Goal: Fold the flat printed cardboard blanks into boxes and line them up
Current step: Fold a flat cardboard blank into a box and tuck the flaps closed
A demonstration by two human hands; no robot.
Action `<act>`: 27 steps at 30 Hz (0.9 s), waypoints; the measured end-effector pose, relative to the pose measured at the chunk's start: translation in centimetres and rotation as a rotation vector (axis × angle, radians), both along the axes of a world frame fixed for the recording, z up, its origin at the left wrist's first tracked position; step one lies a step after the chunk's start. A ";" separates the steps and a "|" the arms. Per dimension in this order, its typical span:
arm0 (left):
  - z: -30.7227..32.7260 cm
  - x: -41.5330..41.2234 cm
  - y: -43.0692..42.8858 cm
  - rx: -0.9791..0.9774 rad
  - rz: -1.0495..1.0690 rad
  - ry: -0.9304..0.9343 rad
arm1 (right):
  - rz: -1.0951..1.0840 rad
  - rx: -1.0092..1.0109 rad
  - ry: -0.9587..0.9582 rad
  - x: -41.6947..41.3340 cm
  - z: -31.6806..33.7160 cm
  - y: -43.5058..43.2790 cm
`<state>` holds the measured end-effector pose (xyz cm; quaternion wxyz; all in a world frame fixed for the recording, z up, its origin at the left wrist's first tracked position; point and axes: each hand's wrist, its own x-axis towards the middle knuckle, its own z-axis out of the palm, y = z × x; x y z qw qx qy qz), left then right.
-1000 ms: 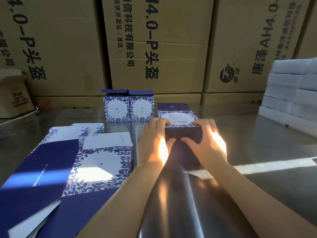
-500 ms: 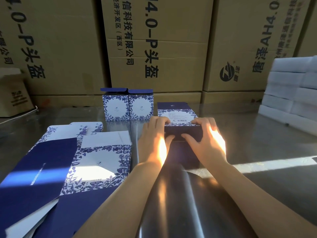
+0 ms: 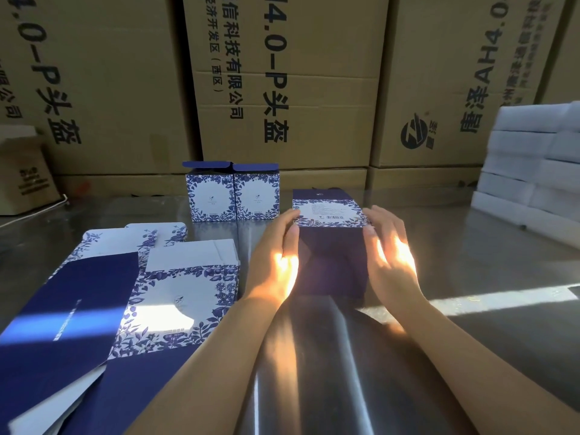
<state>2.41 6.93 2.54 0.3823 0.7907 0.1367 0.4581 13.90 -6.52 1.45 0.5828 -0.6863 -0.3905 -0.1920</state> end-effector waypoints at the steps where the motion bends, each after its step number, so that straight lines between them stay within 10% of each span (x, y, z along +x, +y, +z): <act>1: -0.2 0.2 0.2 -0.068 -0.010 0.010 | 0.050 0.027 0.127 0.2 0.1 0.0; 7: 0.2 1.0 0.7 -0.658 -0.102 0.107 | 0.289 0.075 0.993 1.3 0.4 0.8; 18: 0.9 0.9 1.5 -0.866 -0.179 0.134 | 0.437 0.160 1.091 1.3 0.9 0.5; 27: 0.7 1.1 2.2 -0.921 -0.098 -0.213 | 0.423 0.130 0.819 1.1 0.6 -0.3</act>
